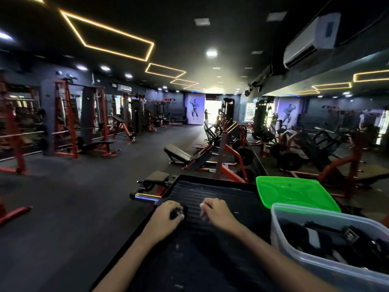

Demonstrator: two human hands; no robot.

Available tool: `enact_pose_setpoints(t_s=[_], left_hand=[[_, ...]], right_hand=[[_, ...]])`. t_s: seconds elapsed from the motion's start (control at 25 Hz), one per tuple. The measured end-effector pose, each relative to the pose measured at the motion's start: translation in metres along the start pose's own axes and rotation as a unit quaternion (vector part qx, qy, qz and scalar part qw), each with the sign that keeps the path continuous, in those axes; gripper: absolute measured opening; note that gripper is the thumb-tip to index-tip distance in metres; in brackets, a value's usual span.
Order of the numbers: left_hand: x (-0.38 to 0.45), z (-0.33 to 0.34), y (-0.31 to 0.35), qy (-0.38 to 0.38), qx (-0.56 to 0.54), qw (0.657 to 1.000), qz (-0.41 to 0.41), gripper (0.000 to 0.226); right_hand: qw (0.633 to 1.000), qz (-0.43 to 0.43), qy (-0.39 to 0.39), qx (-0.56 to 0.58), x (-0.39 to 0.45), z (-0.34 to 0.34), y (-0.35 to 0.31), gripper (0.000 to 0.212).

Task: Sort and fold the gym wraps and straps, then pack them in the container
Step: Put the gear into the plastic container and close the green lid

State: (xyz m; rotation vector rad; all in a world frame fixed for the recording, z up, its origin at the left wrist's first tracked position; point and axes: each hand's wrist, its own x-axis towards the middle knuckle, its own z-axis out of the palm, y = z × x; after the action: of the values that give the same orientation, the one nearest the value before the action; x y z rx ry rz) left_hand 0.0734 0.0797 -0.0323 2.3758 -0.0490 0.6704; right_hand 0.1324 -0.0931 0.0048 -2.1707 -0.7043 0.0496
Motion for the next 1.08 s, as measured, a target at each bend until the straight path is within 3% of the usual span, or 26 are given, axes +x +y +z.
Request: enact_pose_setpoints(t_s=[0.16, 0.32, 0.52, 0.68, 0.92, 1.08], left_hand=[[0.026, -0.007, -0.058, 0.066, 0.031, 0.989, -0.13, 0.025], [0.047, 0.008, -0.082, -0.006, 0.06, 0.976, -0.207, 0.047], [0.053, 0.02, -0.093, -0.002, 0.089, 0.984, -0.152, 0.046], [0.054, 0.023, -0.091, -0.016, 0.097, 0.994, -0.051, 0.04], [0.05, 0.022, -0.089, -0.068, 0.137, 0.985, -0.083, 0.064], [0.039, 0.025, -0.05, -0.026, -0.016, 0.998, -0.051, 0.059]], right_hand=[[0.974, 0.181, 0.029, 0.136, 0.048, 0.06, 0.004, 0.036], [0.935, 0.292, -0.028, 0.2, 0.075, 0.096, 0.001, 0.064], [0.93, 0.303, 0.008, 0.206, 0.092, 0.108, 0.008, 0.065], [0.912, 0.292, 0.018, 0.287, 0.08, 0.099, 0.015, 0.045], [0.914, 0.247, -0.011, 0.322, 0.035, 0.051, 0.016, 0.007], [0.948, 0.195, 0.04, 0.249, -0.021, 0.001, 0.01, 0.02]])
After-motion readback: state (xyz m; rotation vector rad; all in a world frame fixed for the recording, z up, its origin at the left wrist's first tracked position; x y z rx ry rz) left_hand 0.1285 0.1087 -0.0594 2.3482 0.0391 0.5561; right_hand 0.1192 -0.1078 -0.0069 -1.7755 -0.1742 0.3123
